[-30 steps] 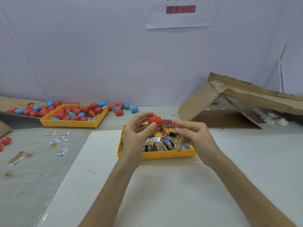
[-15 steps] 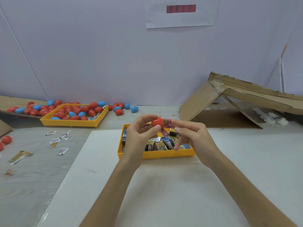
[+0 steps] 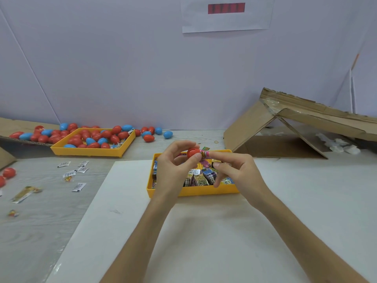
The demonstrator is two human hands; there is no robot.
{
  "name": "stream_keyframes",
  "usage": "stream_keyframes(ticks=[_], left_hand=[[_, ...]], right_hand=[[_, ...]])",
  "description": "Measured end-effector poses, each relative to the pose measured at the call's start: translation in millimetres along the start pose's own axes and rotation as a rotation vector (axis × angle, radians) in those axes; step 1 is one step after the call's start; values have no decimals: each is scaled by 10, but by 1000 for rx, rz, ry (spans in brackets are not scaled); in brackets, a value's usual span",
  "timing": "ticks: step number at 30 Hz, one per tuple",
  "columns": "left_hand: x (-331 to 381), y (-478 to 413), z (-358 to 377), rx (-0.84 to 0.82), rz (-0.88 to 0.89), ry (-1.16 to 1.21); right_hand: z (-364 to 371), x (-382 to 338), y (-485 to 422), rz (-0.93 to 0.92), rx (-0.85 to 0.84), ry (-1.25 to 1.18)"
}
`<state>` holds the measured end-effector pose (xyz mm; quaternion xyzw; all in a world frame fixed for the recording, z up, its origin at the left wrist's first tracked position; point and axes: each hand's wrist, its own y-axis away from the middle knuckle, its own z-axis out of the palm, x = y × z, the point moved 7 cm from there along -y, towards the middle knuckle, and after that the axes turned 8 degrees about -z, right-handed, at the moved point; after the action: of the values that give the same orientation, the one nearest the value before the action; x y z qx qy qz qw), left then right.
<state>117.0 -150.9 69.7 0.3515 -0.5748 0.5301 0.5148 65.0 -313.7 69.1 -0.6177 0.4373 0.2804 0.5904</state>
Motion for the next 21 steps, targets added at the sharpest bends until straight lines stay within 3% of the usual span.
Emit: stream_keyframes(ticks=[17,21], left_hand=[[-101,-25,35,-41,-89,183],[-110,-21,60,-55,-94,230]], right_hand=[[-3,-85,41,-156,73,152],[-21,-198,85,-283,122,181]])
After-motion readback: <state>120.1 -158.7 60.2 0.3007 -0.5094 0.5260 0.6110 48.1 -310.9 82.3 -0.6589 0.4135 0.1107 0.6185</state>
